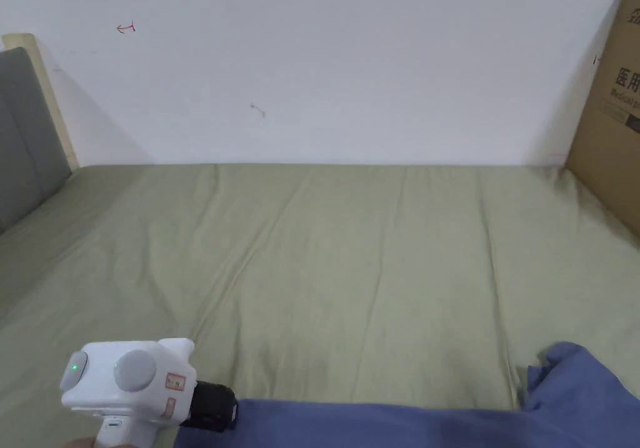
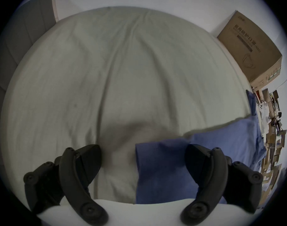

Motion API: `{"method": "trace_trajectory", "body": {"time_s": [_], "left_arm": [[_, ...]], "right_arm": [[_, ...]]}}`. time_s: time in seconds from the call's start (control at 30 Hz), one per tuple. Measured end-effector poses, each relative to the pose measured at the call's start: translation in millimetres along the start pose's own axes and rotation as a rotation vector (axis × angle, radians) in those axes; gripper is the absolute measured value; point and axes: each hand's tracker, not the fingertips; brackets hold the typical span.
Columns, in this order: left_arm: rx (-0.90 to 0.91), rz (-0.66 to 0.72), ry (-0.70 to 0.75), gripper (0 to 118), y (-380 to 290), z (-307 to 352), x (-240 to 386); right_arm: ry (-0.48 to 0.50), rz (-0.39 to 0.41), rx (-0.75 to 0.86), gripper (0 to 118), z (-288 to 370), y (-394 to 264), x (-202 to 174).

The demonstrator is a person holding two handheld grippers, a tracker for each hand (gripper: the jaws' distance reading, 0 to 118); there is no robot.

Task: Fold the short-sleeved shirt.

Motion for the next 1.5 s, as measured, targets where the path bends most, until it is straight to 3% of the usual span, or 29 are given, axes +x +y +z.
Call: {"method": "trace_trajectory", "body": {"time_s": [0.07, 0.13, 0.17, 0.2, 0.27, 0.3, 0.37, 0.43, 0.5, 0.53, 0.57, 0.6, 0.63, 0.67, 0.8, 0.87, 0.93, 0.97, 1.0, 1.03, 1.07, 1.1, 1.13, 1.17, 1.23, 1.3, 1.33, 1.5], "left_arm": [[0.029, -0.071, 0.061, 109, -9, 5, 12], [0.046, -0.135, 0.115, 97, -13, 11, 26], [0.08, -0.159, 0.133, 81, -21, 21, 31], [0.104, -0.177, 0.137, 60, -24, 27, 37], [0.142, -0.226, 0.143, 1, -30, 38, 50], [0.143, -0.245, 0.126, 1, -34, 44, 50], [0.17, -0.24, 0.07, 1, -37, 57, 56], [0.212, -0.242, 0.063, 1, -38, 73, 59], [0.268, -0.225, 0.028, 1, -40, 94, 62], [0.288, -0.204, 0.015, 1, -41, 101, 62], [0.298, -0.187, 0.002, 1, -44, 112, 65], [0.305, -0.176, -0.004, 1, -46, 118, 65], [0.308, -0.166, -0.007, 1, -48, 122, 65], [0.303, -0.157, -0.008, 1, -49, 124, 63], [0.29, -0.123, -0.019, 1, -53, 128, 57], [0.27, -0.117, -0.003, 1, -52, 123, 55], [0.249, -0.111, 0.004, 1, -52, 117, 51], [0.234, -0.106, 0.007, 1, -50, 113, 50], [0.225, -0.102, 0.008, 1, -50, 110, 50], [0.22, -0.1, 0.008, 1, -50, 108, 49], [0.215, -0.098, 0.007, 1, -50, 105, 49], [0.212, -0.096, 0.007, 1, -49, 102, 47], [0.209, -0.094, 0.007, 1, -49, 100, 48], [0.21, -0.091, 0.013, 1, -50, 99, 48], [0.231, -0.083, 0.022, 1, -51, 99, 47], [0.283, -0.064, 0.037, 1, -49, 102, 45], [0.303, -0.055, 0.04, 1, -47, 105, 44], [0.427, -0.041, 0.072, 1, -35, 130, 49]], "right_arm": [[-0.04, -0.024, 0.095, 0, 5, 7, 8], [-0.049, 0.014, 0.201, 0, 8, 12, 15], [-0.022, 0.022, 0.232, 0, 7, 14, 18], [-0.065, 0.019, 0.251, 0, 7, 16, 20], [-0.088, -0.038, 0.224, 0, -7, 14, 32], [-0.035, -0.105, 0.132, 0, -21, 16, 45], [0.079, -0.164, -0.098, 0, -62, 15, 58], [0.124, -0.143, -0.327, 0, -107, 5, 69], [0.103, -0.058, -0.572, 4, -161, -11, 81], [0.063, -0.02, -0.65, 28, -182, -21, 84], [0.039, 0.029, -0.762, 84, -207, -33, 88], [0.016, 0.073, -0.886, 114, -230, -47, 88], [-0.004, 0.096, -1.039, 118, -254, -65, 94], [-0.059, 0.122, -1.143, 118, -268, -84, 101], [-0.246, 0.166, -1.201, 118, -314, -129, 162], [-0.298, 0.174, -1.188, 118, -322, -135, 170], [-0.313, 0.135, -1.195, 114, -324, -142, 182], [-0.279, 0.073, -1.253, 98, -324, -146, 185], [-0.273, 0.11, -1.289, 81, -319, -147, 176], [-0.312, 0.268, -1.241, 68, -311, -143, 165], [-0.237, 0.35, -1.205, 39, -304, -138, 153], [-0.147, 0.331, -1.236, 2, -300, -136, 148], [-0.071, 0.268, -1.267, 0, -291, -134, 141], [-0.06, 0.218, -1.251, 0, -284, -132, 135], [-0.055, 0.241, -1.227, 0, -272, -127, 124], [-0.072, 0.318, -1.081, 0, -264, -105, 117], [-0.078, 0.317, -1.008, 0, -260, -94, 116], [-0.097, 0.117, -0.796, 0, -244, -38, 124]]}}
